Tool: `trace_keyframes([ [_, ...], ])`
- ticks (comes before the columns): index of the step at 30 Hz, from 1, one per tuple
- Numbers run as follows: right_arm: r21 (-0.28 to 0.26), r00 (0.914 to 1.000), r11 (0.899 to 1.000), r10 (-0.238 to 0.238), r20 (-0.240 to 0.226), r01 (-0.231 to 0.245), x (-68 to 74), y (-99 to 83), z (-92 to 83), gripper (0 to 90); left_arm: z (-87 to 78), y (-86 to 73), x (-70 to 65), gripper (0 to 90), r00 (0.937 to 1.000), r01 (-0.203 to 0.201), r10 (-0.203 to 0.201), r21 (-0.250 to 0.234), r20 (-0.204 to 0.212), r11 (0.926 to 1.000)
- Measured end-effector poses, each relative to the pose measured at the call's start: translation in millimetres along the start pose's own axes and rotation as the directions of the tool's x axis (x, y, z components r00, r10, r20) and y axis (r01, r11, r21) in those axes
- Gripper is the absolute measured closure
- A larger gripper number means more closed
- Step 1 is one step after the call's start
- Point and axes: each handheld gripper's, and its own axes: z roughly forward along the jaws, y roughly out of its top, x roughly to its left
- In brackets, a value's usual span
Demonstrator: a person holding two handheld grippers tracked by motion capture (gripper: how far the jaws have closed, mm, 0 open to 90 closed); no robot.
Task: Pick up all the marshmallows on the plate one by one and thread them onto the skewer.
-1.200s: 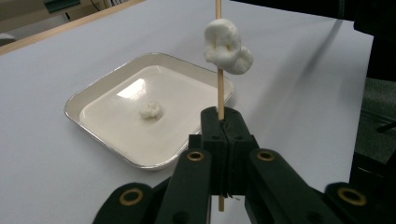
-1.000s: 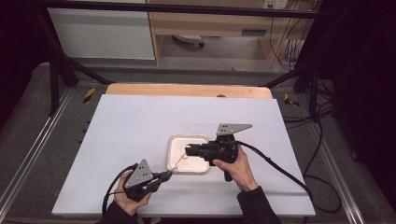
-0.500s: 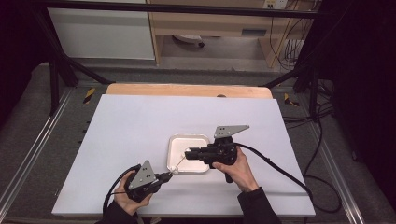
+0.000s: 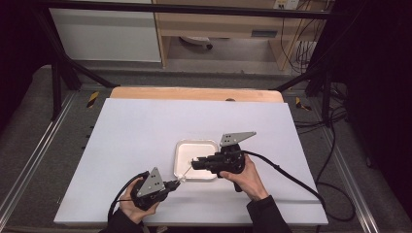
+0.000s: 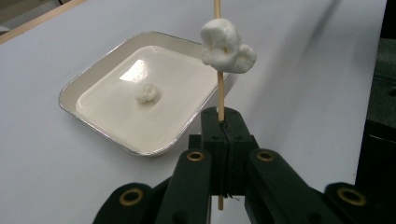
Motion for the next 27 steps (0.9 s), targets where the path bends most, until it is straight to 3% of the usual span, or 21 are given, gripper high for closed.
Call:
trace_keyframes([
  [14, 0.029, 0.9999, 1.000, 0.009, -0.010, -0.009, -0.4, -6.5, 7.0, 81.9, 1.2, 1.4, -1.5, 89.0, 0.9997, -0.022, 0.022, 0.021, -0.001, 0.9995],
  [16, 0.059, 0.9996, 0.998, 0.011, -0.025, -0.009, -0.4, -8.1, 10.4, 81.9, -3.3, 6.2, -0.4, 89.0, 0.9996, 0.003, -0.001, -0.047, 0.029, 0.9989],
  [17, 0.118, 0.9988, 0.993, 0.006, -0.049, -0.001, 1.0, -13.0, 19.6, 81.7, -4.4, 14.1, -4.0, 89.0, 0.9991, -0.043, 0.043, -0.033, -0.001, 0.9985],
  [18, 0.140, 0.9973, 0.990, 0.002, -0.073, 0.008, 3.8, -19.5, 31.3, 81.9, -2.4, 17.4, -8.2, 89.1, 0.9924, -0.098, 0.099, 0.019, -0.072, 0.9950],
  [19, 0.119, 0.9987, 0.993, -0.013, -0.050, 0.019, 5.2, -22.0, 36.7, 81.7, -1.2, 14.6, -6.5, 89.1, 0.9959, -0.067, 0.067, -0.002, -0.061, 0.9978],
  [20, 0.111, 0.9986, 0.994, -0.014, -0.051, 0.020, 3.8, -22.3, 37.3, 81.4, -0.3, 8.2, -0.3, 89.1, 1.0000, 0.005, -0.005, -0.037, -0.006, 0.9993],
  [22, 0.108, 0.9985, 0.994, -0.005, -0.054, 0.011, 0.8, -23.2, 39.9, 80.7, -0.8, 6.8, 0.9, 89.1, 0.9999, 0.003, -0.003, -0.026, -0.014, 0.9997],
  [24, 0.075, 0.9982, 0.997, 0.009, -0.060, -0.005, 0.2, -22.1, 39.5, 78.9, -3.5, 7.9, 4.9, 89.0, 0.9993, 0.037, -0.037, -0.053, 0.002, 0.9979],
  [27, 0.051, 0.9994, 0.999, 0.008, -0.033, -0.006, 1.4, -18.6, 35.8, 72.9, -2.8, 7.0, 4.7, 89.0, 0.9988, 0.047, -0.048, -0.053, -0.010, 0.9975],
])
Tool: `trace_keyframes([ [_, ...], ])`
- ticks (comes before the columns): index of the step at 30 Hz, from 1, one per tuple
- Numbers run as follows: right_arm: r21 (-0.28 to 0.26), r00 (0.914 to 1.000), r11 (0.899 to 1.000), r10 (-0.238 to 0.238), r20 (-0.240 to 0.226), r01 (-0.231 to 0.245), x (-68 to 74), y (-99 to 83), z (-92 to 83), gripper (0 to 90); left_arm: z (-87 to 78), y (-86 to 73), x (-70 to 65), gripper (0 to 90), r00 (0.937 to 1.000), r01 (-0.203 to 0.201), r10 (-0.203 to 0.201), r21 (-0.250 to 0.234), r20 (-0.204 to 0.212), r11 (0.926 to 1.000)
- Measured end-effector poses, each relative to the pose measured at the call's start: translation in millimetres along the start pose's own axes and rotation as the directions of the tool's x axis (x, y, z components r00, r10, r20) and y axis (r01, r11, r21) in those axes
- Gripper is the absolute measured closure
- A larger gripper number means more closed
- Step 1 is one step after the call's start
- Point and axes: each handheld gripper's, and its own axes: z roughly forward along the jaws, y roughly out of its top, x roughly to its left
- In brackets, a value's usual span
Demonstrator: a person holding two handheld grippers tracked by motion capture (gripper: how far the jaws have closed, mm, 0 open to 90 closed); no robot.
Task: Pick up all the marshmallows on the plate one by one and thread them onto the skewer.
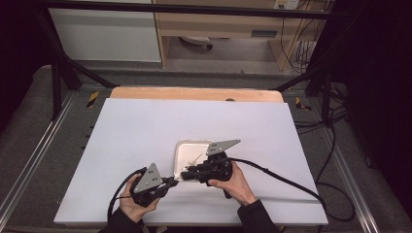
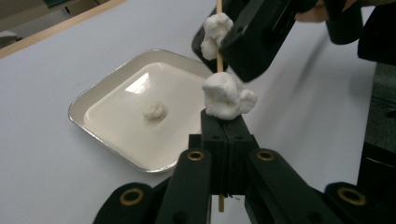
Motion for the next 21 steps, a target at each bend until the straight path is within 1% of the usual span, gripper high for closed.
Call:
trace_keyframes([
  [1, -0.008, 0.9998, 1.000, 0.001, 0.018, -0.001, 0.3, 0.7, -2.0, 67.8, 0.4, -1.2, 0.4, 89.0, 1.0000, 0.009, -0.009, 0.000, 0.001, 1.0000],
  [3, -0.031, 0.9985, 0.999, -0.011, 0.053, 0.013, 1.2, 1.7, -6.4, 61.7, 0.5, -3.2, 2.6, 88.9, 0.9992, 0.040, -0.040, 0.002, 0.006, 0.9992],
  [5, -0.057, 0.9959, 0.998, -0.014, 0.089, 0.019, 0.4, 2.6, -12.1, 55.4, -0.3, -4.8, 5.4, 88.9, 0.9976, 0.070, -0.070, -0.003, 0.003, 0.9976],
  [6, -0.067, 0.9937, 0.997, -0.018, 0.111, 0.025, -0.4, 2.8, -15.8, 50.4, -0.9, -5.7, 6.8, 88.9, 0.9965, 0.083, -0.083, -0.008, 0.000, 0.9965],
  [7, -0.078, 0.9904, 0.997, -0.018, 0.137, 0.029, -1.6, 2.6, -19.3, 45.4, -1.7, -6.7, 8.4, 88.9, 0.9957, 0.093, -0.093, -0.008, -0.001, 0.9956],
  [9, -0.087, 0.9814, 0.996, -0.018, 0.191, 0.036, -4.8, 1.1, -26.1, 38.7, -3.3, -9.0, 11.5, 88.9, 0.9926, 0.121, -0.121, -0.015, 0.000, 0.9925],
  [10, -0.094, 0.9769, 0.995, -0.012, 0.213, 0.033, -6.7, -0.2, -28.9, 33.1, -3.8, -9.9, 13.1, 88.9, 0.9911, 0.133, -0.133, -0.013, 0.003, 0.9910],
  [11, -0.097, 0.9715, 0.995, -0.011, 0.237, 0.035, -9.1, -1.7, -31.5, 30.0, -4.6, -10.8, 14.3, 88.8, 0.9902, 0.140, -0.140, -0.016, 0.000, 0.9901],
  [12, -0.096, 0.9644, 0.995, -0.011, 0.264, 0.037, -11.4, -3.5, -33.5, 27.0, -5.3, -11.4, 15.4, 88.8, 0.9892, 0.146, -0.146, -0.017, -0.003, 0.9891],
  [14, -0.072, 0.9439, 0.996, -0.019, 0.330, 0.046, -16.4, -7.6, -35.4, 19.5, -6.7, -12.6, 17.2, 88.8, 0.9873, 0.158, -0.159, -0.022, -0.007, 0.9871],
  [16, -0.035, 0.9258, 0.998, -0.033, 0.377, 0.050, -21.8, -12.3, -35.5, 14.6, -7.8, -14.0, 19.0, 88.8, 0.9852, 0.170, -0.171, -0.024, -0.015, 0.9851],
  [18, -0.004, 0.9148, 0.999, -0.033, 0.403, 0.038, -26.7, -16.6, -34.1, 11.0, -8.8, -16.1, 20.9, 88.8, 0.9824, 0.186, -0.186, -0.028, -0.016, 0.9822],
  [20, 0.016, 0.9093, 0.999, -0.036, 0.415, 0.032, -30.1, -19.8, -31.8, 9.4, -9.8, -17.8, 22.4, 88.8, 0.9811, 0.191, -0.192, -0.026, -0.024, 0.9812],
  [21, 0.023, 0.9047, 0.999, -0.037, 0.424, 0.030, -31.1, -20.7, -30.2, 8.9, -10.5, -18.3, 23.1, 88.8, 0.9803, 0.196, -0.196, -0.027, -0.023, 0.9803],
])
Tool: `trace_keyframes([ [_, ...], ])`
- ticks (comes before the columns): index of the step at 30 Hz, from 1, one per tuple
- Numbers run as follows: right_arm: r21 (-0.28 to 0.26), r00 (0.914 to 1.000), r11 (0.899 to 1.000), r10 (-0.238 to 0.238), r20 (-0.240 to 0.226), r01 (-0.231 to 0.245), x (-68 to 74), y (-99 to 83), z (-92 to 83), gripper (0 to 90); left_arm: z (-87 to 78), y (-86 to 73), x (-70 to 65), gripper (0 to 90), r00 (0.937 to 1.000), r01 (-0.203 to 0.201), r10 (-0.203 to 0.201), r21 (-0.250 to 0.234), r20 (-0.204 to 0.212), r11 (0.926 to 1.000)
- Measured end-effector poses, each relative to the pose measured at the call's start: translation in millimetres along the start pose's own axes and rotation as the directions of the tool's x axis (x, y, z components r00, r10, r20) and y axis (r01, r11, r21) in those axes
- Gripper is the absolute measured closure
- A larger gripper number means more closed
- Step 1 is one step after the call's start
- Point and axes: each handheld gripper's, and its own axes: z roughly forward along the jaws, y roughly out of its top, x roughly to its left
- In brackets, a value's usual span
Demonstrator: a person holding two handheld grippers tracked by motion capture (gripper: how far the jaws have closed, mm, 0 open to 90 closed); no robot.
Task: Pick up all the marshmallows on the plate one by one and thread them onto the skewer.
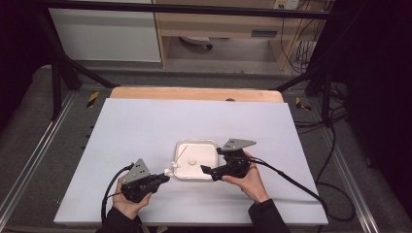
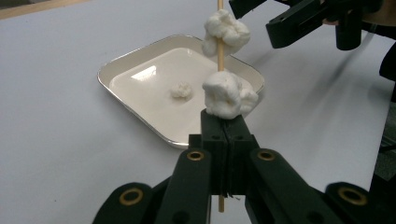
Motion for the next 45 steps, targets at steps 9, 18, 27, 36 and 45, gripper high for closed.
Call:
trace_keyframes([
  [9, 0.006, 0.9983, 1.000, -0.010, 0.057, 0.010, 0.7, 4.5, 20.3, 8.7, -3.8, -1.5, 5.5, 88.8, 0.9997, 0.020, -0.020, -0.004, -0.014, 0.9998],
  [18, 0.079, 0.9976, 0.996, -0.039, 0.058, 0.035, 6.8, 14.7, 55.7, 24.4, -4.0, -2.9, 8.8, 88.8, 0.9990, 0.038, -0.038, 0.000, -0.023, 0.9993],
  [27, 0.157, 0.9955, 0.986, -0.065, 0.069, 0.054, 3.5, 5.9, 77.5, 43.6, -2.5, -3.7, 10.1, 88.8, 0.9986, 0.046, -0.046, 0.004, -0.027, 0.9989],
  [36, 0.178, 0.9949, 0.982, -0.083, 0.058, 0.071, 1.6, 1.2, 84.5, 65.2, -2.1, -3.9, 10.3, 88.8, 0.9985, 0.048, -0.047, 0.005, -0.027, 0.9989],
  [45, 0.168, 0.9947, 0.982, -0.093, 0.042, 0.085, 2.9, 4.7, 76.9, 75.3, -2.8, -3.4, 9.5, 88.8, 0.9988, 0.042, -0.042, 0.001, -0.024, 0.9991],
])
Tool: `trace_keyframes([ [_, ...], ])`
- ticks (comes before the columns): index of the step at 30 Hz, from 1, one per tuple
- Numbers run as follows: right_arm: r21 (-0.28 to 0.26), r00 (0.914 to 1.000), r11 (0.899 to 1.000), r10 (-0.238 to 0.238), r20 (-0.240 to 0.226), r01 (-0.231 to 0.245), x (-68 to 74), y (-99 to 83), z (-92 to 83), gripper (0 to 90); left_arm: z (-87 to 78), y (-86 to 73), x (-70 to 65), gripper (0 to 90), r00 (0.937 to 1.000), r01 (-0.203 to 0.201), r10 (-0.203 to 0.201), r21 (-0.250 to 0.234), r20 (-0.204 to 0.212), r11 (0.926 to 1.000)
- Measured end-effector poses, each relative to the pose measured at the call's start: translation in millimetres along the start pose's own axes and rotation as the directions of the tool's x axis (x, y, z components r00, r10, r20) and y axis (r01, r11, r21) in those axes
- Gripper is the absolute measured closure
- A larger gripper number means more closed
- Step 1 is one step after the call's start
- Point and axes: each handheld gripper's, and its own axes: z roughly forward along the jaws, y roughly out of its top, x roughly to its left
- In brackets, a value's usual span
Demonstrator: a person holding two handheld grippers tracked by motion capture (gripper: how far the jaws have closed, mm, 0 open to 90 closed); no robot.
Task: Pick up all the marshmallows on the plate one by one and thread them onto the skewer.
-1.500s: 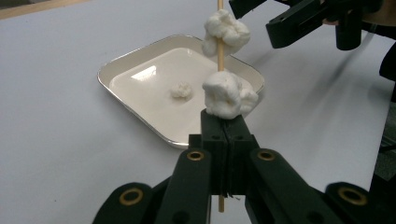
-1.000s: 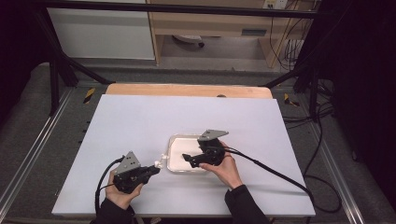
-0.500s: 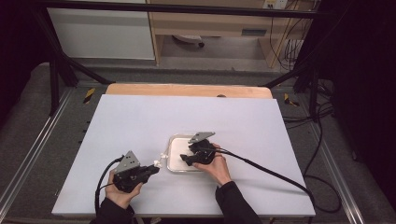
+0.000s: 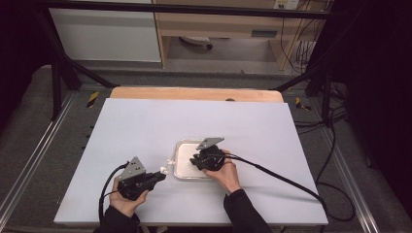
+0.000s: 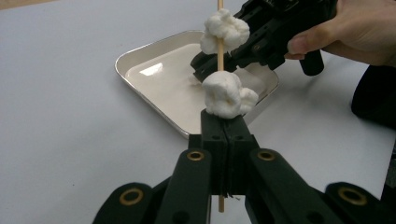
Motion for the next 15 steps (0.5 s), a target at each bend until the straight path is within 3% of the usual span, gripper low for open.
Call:
trace_keyframes([
  [4, -0.052, 0.9998, 0.999, 0.004, -0.021, -0.005, 2.2, 5.9, -21.3, 76.1, -0.5, 0.7, -1.4, 88.8, 1.0000, -0.006, 0.006, 0.000, 0.004, 1.0000],
  [8, -0.141, 0.9981, 0.990, 0.021, -0.058, -0.029, 0.0, 10.8, -52.6, 76.3, 0.5, 1.2, -3.8, 88.8, 0.9999, -0.012, 0.012, -0.001, 0.012, 0.9999],
  [15, -0.277, 0.9892, 0.957, 0.043, -0.140, -0.081, -4.5, 14.5, -102.8, 76.5, 2.9, 3.2, -12.8, 88.8, 0.9984, -0.042, 0.042, -0.008, 0.039, 0.9991],
])
